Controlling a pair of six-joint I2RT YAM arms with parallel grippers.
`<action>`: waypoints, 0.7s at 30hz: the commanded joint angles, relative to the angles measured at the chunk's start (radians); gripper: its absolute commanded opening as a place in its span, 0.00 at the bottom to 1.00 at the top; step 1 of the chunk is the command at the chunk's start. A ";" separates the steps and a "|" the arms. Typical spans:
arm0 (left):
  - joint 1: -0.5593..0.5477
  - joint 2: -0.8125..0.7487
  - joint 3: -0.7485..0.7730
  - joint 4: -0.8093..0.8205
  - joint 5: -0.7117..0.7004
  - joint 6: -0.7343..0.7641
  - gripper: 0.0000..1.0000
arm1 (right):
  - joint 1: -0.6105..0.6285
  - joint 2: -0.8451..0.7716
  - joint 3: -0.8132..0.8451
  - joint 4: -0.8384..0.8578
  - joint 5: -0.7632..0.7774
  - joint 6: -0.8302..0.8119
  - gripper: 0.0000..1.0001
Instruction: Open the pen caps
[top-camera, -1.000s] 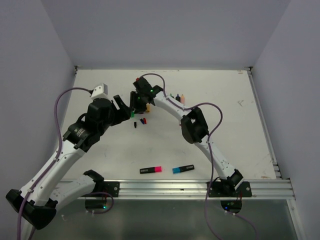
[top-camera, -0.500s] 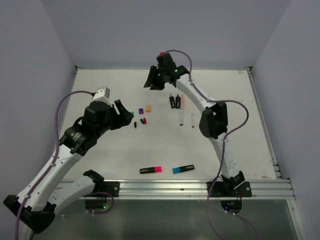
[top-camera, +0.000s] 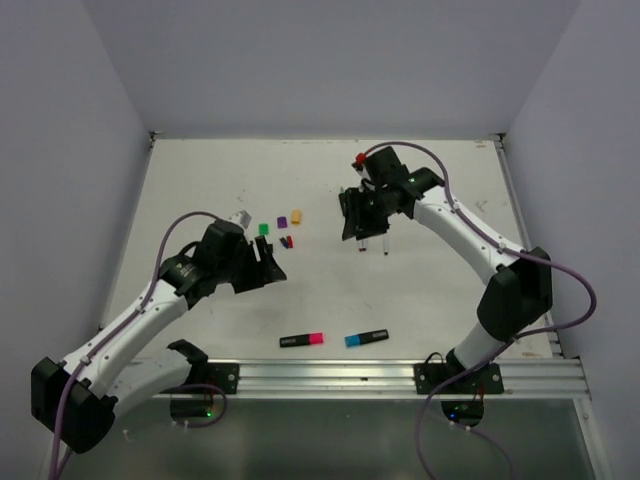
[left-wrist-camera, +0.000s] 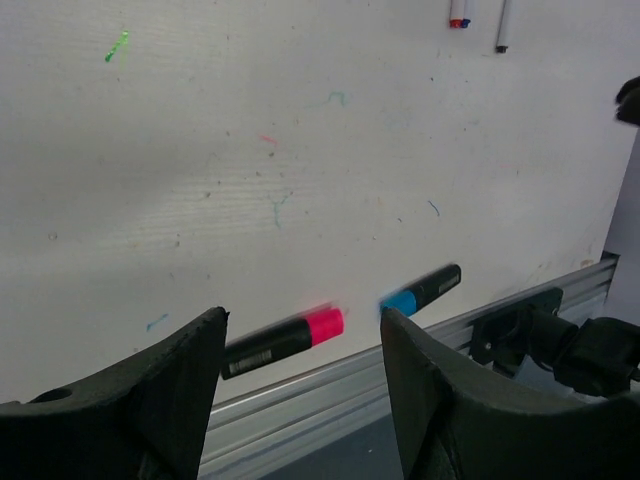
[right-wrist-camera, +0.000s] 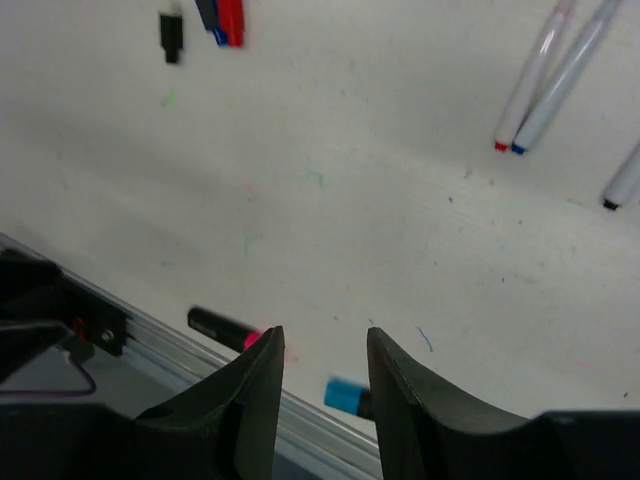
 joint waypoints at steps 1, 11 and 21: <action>-0.005 -0.076 -0.026 -0.002 0.058 -0.093 0.66 | 0.036 -0.102 -0.137 -0.042 -0.091 -0.091 0.42; -0.005 -0.013 -0.032 -0.027 0.035 -0.219 0.64 | 0.270 -0.198 -0.465 0.124 -0.166 -0.065 0.14; -0.005 -0.058 -0.055 -0.086 0.021 -0.262 0.64 | 0.401 -0.109 -0.527 0.283 -0.273 -0.008 0.12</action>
